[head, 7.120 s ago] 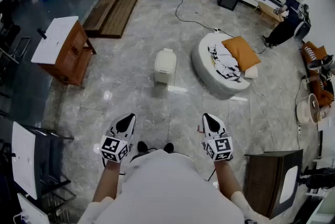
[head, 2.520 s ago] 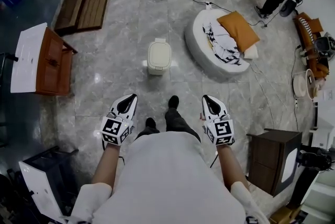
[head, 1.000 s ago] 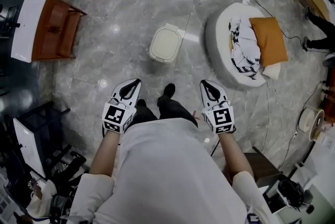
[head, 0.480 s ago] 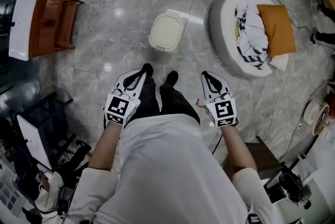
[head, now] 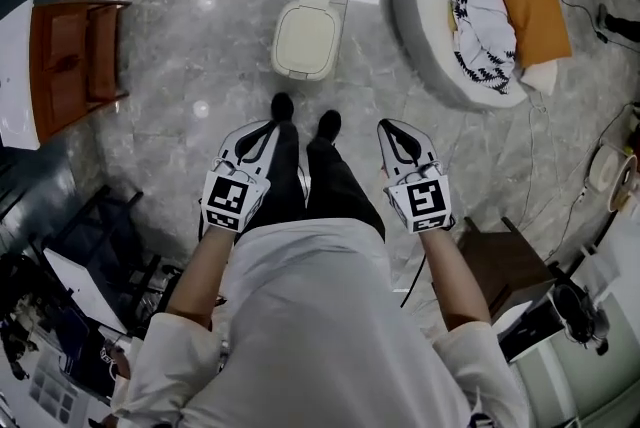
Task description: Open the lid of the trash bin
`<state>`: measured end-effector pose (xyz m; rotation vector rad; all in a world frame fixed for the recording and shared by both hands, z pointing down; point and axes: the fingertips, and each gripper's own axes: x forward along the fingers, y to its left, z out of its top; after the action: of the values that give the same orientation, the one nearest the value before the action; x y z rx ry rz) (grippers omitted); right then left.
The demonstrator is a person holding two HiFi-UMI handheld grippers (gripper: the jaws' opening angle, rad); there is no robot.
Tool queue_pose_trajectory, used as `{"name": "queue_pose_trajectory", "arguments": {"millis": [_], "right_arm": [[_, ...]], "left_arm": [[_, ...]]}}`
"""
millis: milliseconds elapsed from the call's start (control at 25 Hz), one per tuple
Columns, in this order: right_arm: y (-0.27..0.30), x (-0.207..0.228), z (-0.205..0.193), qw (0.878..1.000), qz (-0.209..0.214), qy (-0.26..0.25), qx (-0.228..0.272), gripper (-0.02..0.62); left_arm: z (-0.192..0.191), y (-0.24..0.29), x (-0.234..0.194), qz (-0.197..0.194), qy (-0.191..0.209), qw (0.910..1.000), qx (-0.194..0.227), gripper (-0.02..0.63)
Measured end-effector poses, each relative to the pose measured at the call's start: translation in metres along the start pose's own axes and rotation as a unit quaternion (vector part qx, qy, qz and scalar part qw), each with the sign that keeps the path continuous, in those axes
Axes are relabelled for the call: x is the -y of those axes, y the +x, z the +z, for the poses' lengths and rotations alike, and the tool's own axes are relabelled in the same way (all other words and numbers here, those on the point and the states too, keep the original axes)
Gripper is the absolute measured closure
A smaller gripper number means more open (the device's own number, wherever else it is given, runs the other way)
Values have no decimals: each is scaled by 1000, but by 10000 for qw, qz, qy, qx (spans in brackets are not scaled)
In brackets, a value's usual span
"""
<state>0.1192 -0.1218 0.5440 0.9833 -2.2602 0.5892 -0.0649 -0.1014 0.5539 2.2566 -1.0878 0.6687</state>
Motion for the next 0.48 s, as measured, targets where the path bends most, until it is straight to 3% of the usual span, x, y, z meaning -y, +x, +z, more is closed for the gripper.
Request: {"name": "queue_pose_trajectory", "arguments": {"millis": [480], "right_arm": [[41, 6, -50, 9975, -259, 557, -349, 565]], "left_arm": [[-61, 68, -23, -388, -151, 9981, -464, 583]]}}
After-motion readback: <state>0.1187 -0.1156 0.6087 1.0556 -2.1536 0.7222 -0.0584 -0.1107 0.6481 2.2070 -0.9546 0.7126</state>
